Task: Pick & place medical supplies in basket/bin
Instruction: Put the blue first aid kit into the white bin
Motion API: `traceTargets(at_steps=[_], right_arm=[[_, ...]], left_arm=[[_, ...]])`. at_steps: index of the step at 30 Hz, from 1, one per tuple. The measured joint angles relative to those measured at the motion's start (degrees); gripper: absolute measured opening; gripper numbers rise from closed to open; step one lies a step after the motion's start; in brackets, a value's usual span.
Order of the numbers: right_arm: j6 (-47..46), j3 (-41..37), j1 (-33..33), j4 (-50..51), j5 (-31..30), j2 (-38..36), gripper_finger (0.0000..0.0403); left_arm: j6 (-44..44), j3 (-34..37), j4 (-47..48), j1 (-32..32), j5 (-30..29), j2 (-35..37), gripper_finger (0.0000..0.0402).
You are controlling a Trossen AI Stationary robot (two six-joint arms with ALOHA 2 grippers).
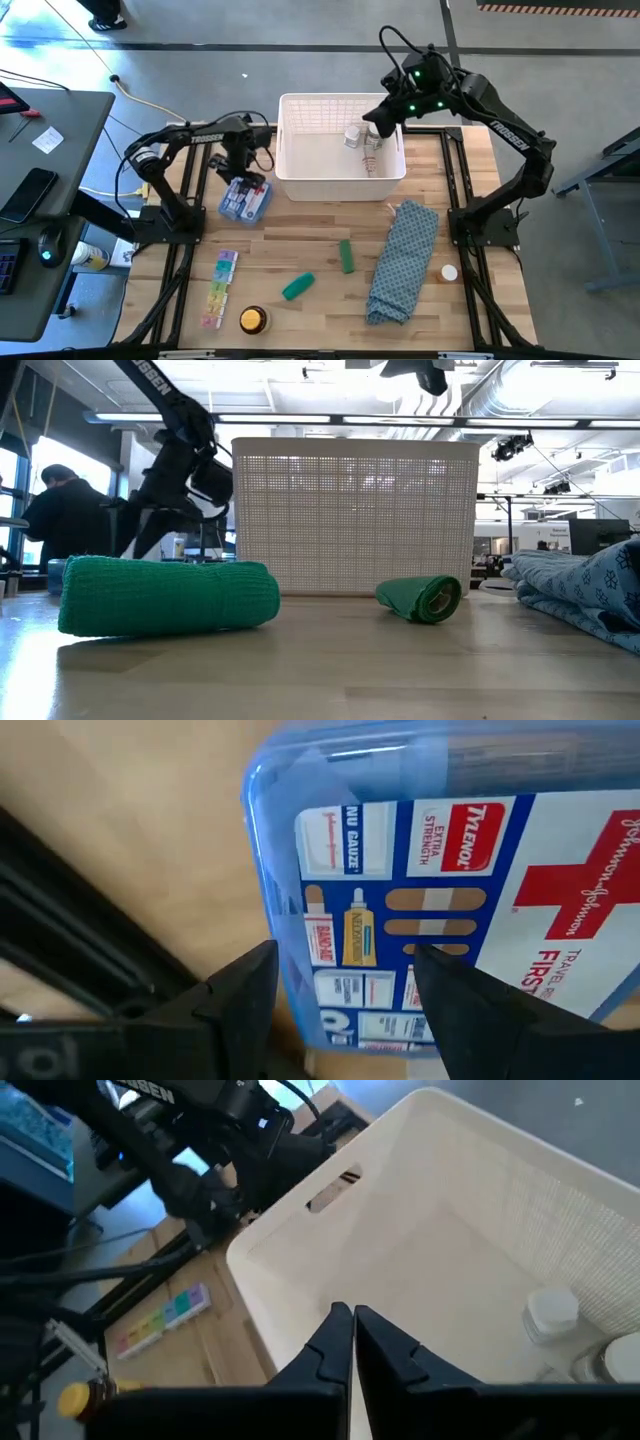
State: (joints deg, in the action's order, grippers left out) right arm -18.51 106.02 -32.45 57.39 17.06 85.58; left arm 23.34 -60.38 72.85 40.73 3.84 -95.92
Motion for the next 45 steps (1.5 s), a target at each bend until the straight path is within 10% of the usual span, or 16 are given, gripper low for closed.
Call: traceTargets(at_steps=[37, 45], right_arm=[[7.0, 0.0, 3.8, 8.5, 5.9, -2.4, 0.0003], [3.1, 0.0, 11.6, 9.7, 8.5, -2.3, 0.0014]], left_arm=[[23.0, 7.4, -7.2, -38.6, 28.5, 7.4, 0.0266], [25.1, 0.0, 5.5, -39.7, 18.5, 14.6, 0.0266]])
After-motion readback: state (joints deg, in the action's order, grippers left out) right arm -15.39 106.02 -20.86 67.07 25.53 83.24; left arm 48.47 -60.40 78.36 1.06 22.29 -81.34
